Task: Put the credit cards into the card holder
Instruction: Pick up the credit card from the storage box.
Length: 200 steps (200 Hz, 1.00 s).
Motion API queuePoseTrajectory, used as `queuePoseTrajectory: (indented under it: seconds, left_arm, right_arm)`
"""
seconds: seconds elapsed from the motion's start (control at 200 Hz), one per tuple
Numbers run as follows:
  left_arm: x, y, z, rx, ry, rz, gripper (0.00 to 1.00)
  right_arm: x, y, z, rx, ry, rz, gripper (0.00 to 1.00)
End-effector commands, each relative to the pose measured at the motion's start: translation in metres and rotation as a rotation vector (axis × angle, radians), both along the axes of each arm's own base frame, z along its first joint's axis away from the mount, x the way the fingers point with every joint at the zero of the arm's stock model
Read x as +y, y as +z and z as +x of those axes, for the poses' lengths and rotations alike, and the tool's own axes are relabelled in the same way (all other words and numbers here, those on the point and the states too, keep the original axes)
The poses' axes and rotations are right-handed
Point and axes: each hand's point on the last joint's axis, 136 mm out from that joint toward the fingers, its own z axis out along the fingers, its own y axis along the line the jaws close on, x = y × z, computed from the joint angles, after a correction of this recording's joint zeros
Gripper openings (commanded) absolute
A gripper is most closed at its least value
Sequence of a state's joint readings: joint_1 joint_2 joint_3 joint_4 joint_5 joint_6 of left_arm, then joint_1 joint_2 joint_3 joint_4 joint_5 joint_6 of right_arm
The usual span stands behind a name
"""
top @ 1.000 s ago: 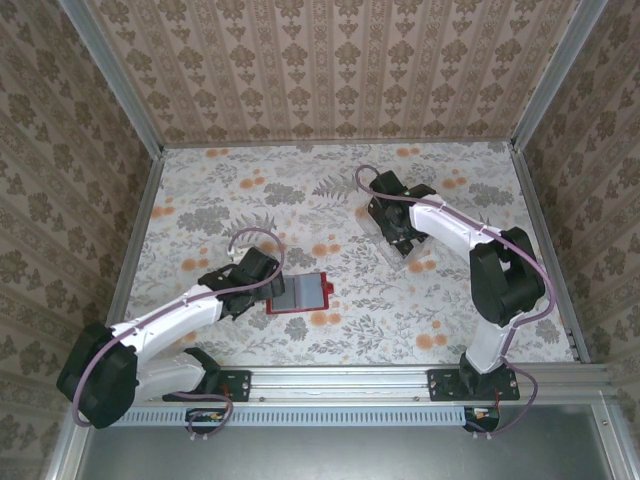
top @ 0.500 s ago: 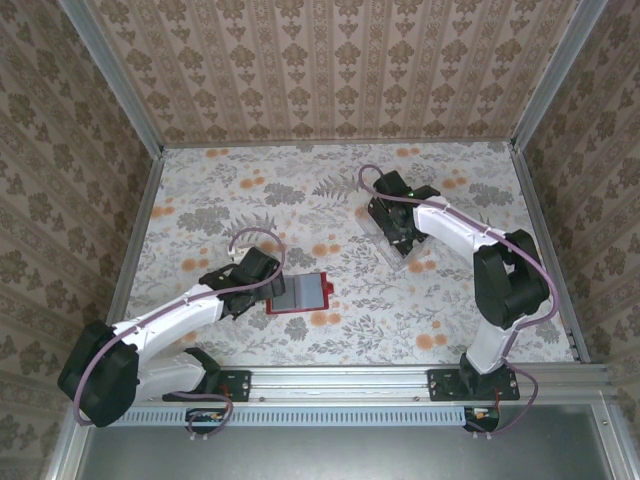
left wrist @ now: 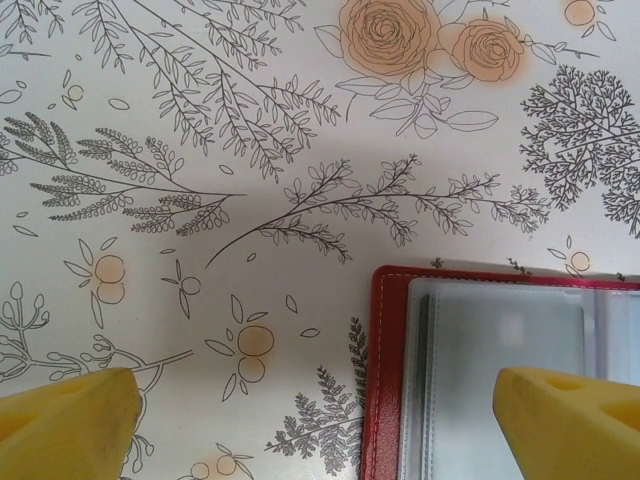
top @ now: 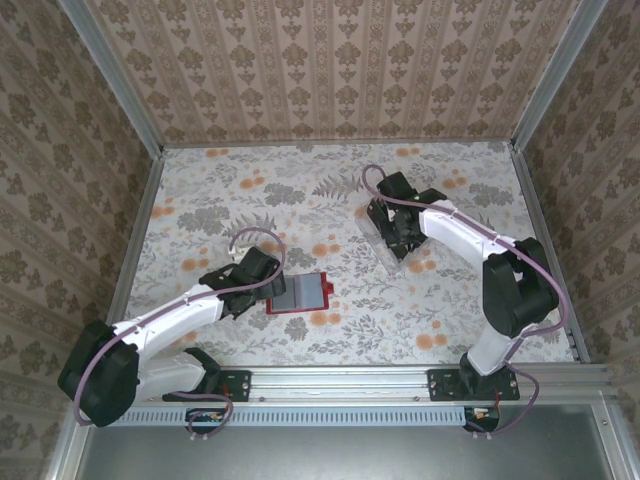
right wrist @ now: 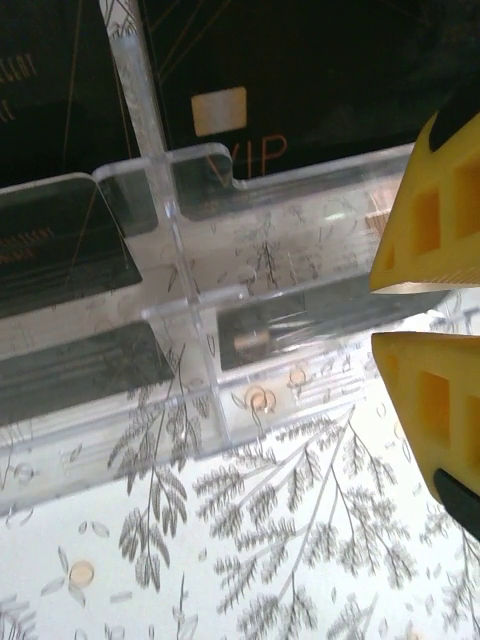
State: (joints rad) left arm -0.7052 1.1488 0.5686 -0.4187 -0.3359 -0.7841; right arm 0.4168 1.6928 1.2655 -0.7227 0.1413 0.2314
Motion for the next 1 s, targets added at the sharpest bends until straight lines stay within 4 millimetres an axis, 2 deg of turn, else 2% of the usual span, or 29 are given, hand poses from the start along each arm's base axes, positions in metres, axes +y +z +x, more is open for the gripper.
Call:
queuePoseTrajectory:
  seconds: [0.0, 0.145, 0.25, 0.34, 0.855, 0.995]
  left_arm:
    - [-0.004, 0.007, 0.006, -0.011, -0.015, -0.002, 1.0]
    - [-0.005, 0.005, 0.007, -0.008, -0.016, 0.0, 1.0]
    - [-0.006, 0.005, 0.008, -0.007, -0.017, 0.0, 1.0]
    - [-0.006, 0.005, 0.008, -0.008, -0.019, 0.0, 1.0]
    - [-0.005, 0.004, 0.008, -0.007, -0.015, 0.005, 1.0]
    - [-0.005, 0.003, 0.008, -0.006, -0.015, 0.007, 1.0]
  right_arm:
    - [0.01, 0.013, -0.01, 0.0, 0.0, 0.08, 0.2]
    - [0.011, 0.023, -0.01, -0.02, -0.002, 0.096, 0.21]
    - [0.0, 0.026, -0.007, -0.041, -0.013, 0.032, 0.31]
    - [-0.009, 0.021, -0.005, -0.023, -0.006, -0.039, 0.35]
    - [-0.007, -0.015, 0.002, 0.051, 0.046, -0.149, 0.36]
    - [-0.002, -0.017, 0.0, 0.06, 0.059, -0.131, 0.34]
